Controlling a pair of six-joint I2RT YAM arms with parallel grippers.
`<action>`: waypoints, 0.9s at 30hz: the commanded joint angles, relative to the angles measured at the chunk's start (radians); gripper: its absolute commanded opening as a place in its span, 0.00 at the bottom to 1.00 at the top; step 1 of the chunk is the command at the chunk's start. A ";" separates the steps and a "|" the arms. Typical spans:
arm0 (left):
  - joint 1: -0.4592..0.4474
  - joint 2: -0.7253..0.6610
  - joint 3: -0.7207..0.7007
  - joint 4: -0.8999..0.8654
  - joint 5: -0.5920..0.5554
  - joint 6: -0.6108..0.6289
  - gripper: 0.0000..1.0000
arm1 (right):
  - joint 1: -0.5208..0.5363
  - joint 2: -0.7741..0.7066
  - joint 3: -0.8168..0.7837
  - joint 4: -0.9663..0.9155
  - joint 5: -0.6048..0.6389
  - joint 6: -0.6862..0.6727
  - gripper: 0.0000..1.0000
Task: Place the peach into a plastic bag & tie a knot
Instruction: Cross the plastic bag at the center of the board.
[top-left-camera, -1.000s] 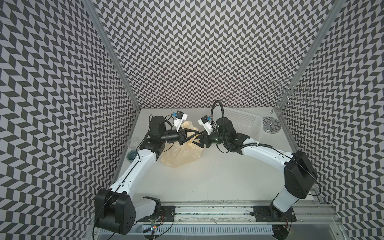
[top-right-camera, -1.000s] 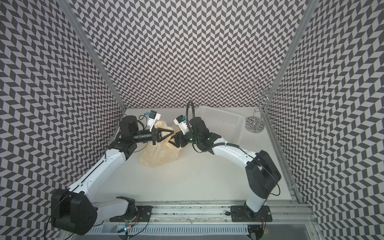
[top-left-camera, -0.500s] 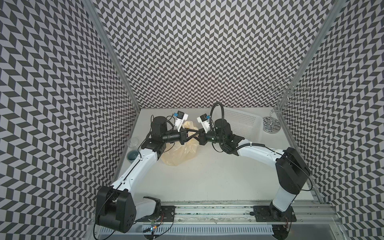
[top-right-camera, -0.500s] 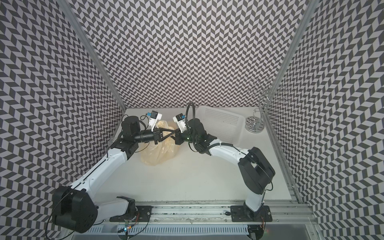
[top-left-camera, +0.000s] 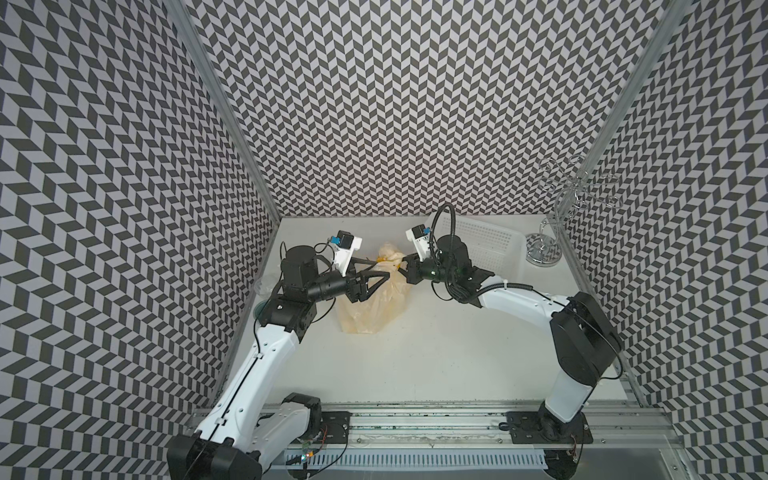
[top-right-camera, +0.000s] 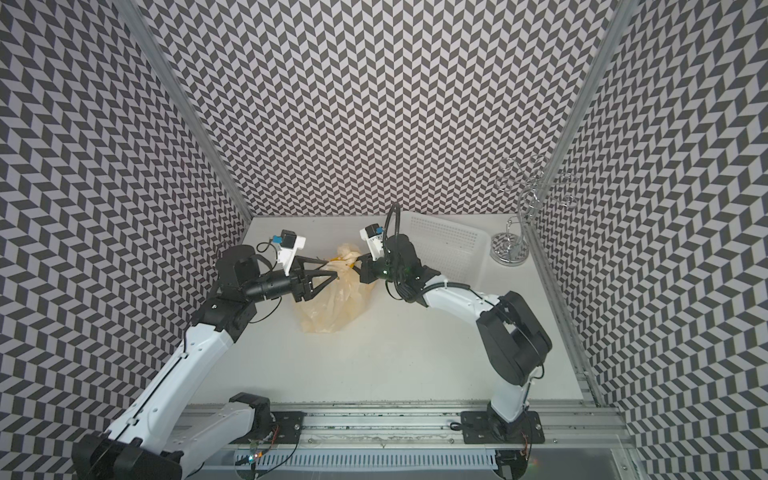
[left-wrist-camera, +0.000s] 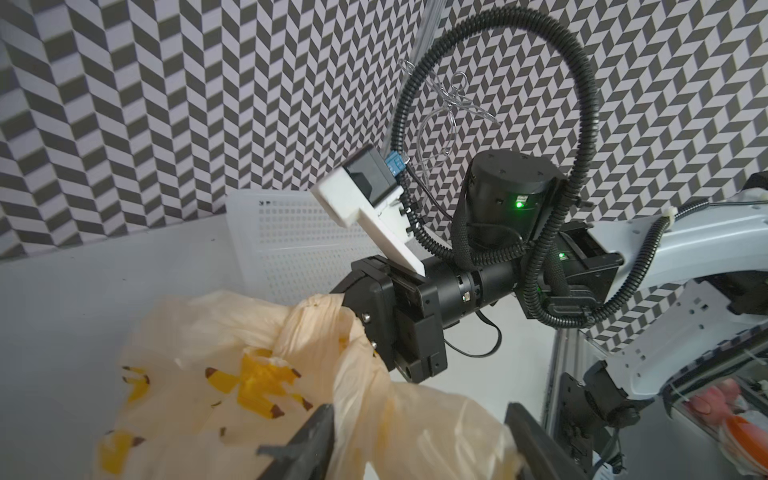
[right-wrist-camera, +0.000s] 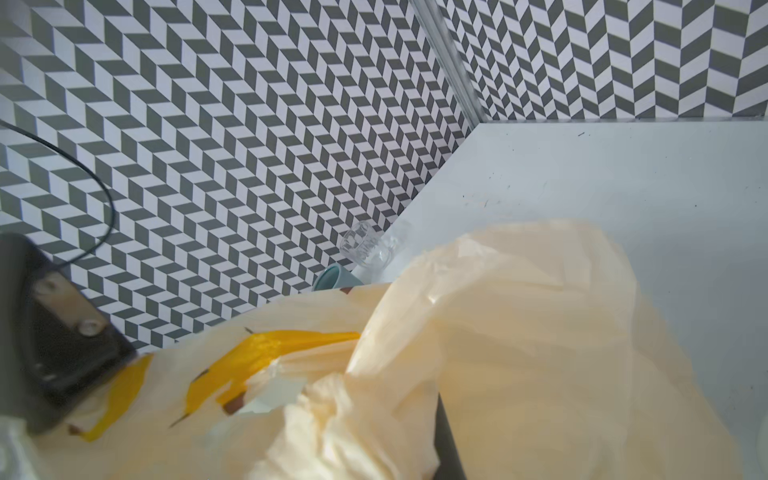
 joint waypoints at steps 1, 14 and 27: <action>0.001 -0.033 -0.035 -0.023 -0.129 0.080 0.69 | -0.010 -0.066 -0.012 -0.027 0.005 -0.068 0.00; -0.229 0.039 -0.291 0.353 -0.023 -0.151 0.66 | -0.029 -0.044 -0.016 0.018 -0.054 -0.238 0.00; -0.283 -0.040 -0.353 0.404 0.026 -0.230 0.69 | -0.076 -0.192 -0.317 0.349 -0.415 -0.316 0.00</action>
